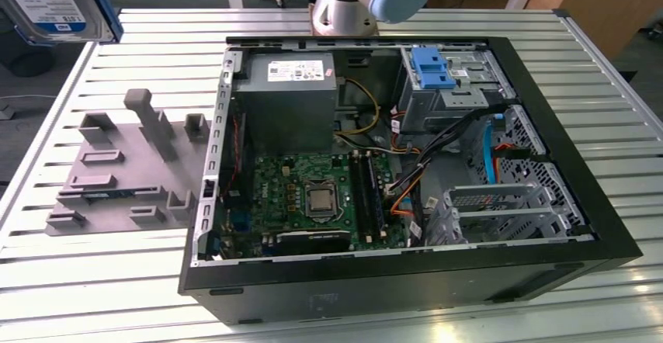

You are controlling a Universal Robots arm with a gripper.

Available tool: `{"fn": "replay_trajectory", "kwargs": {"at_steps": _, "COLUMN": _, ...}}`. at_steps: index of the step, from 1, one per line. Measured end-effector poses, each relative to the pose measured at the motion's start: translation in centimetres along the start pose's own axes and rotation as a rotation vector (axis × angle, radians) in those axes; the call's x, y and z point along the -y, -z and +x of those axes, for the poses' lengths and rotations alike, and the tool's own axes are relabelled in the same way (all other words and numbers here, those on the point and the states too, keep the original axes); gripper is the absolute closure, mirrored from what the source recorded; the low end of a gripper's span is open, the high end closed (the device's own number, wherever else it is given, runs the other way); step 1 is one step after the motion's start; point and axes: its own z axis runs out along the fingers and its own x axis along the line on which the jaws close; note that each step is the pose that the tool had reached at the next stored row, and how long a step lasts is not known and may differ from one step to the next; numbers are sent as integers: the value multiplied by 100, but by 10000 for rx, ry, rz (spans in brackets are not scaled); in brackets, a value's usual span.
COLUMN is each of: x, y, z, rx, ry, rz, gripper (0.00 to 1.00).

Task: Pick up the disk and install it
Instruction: 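Pick up the disk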

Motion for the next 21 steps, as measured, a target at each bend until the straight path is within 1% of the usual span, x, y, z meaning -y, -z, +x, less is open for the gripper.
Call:
{"fn": "replay_trajectory", "kwargs": {"at_steps": 11, "x": 66, "y": 1, "z": 0, "rx": 0, "ry": 0, "rz": 0, "gripper": 64}}
{"fn": "replay_trajectory", "kwargs": {"at_steps": 12, "x": 75, "y": 1, "z": 0, "rx": 0, "ry": 0, "rz": 1, "gripper": 64}}
{"fn": "replay_trajectory", "kwargs": {"at_steps": 13, "x": 97, "y": 2, "z": 0, "rx": 0, "ry": 0, "rz": 0, "gripper": 64}}
{"fn": "replay_trajectory", "kwargs": {"at_steps": 21, "x": 139, "y": 2, "z": 0, "rx": 0, "ry": 0, "rz": 1, "gripper": 64}}
